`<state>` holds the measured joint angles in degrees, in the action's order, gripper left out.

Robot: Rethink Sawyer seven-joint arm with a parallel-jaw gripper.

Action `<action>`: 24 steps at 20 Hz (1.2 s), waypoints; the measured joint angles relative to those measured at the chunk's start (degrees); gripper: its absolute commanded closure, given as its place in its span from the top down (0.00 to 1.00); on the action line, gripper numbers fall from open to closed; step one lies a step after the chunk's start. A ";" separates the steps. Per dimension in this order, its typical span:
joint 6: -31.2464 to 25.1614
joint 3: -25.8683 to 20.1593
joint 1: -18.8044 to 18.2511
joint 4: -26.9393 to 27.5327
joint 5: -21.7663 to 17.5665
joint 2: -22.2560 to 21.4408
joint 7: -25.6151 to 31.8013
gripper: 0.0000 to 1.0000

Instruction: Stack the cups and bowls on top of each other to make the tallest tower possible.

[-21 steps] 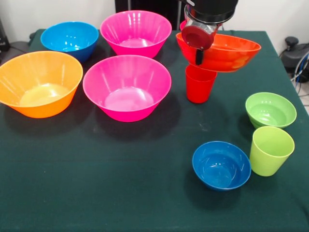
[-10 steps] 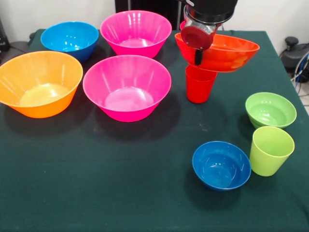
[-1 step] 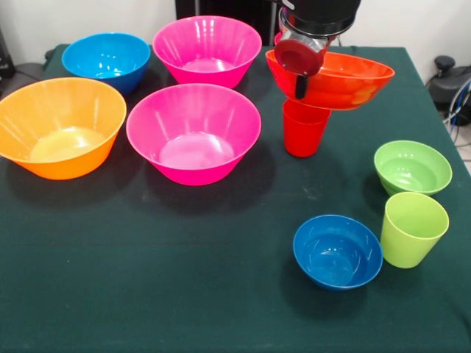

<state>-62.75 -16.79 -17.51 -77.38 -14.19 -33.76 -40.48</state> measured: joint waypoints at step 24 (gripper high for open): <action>-3.37 1.62 0.06 1.85 -3.96 3.55 0.00 0.00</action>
<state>-66.12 -15.17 -17.45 -75.52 -18.15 -30.21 -40.48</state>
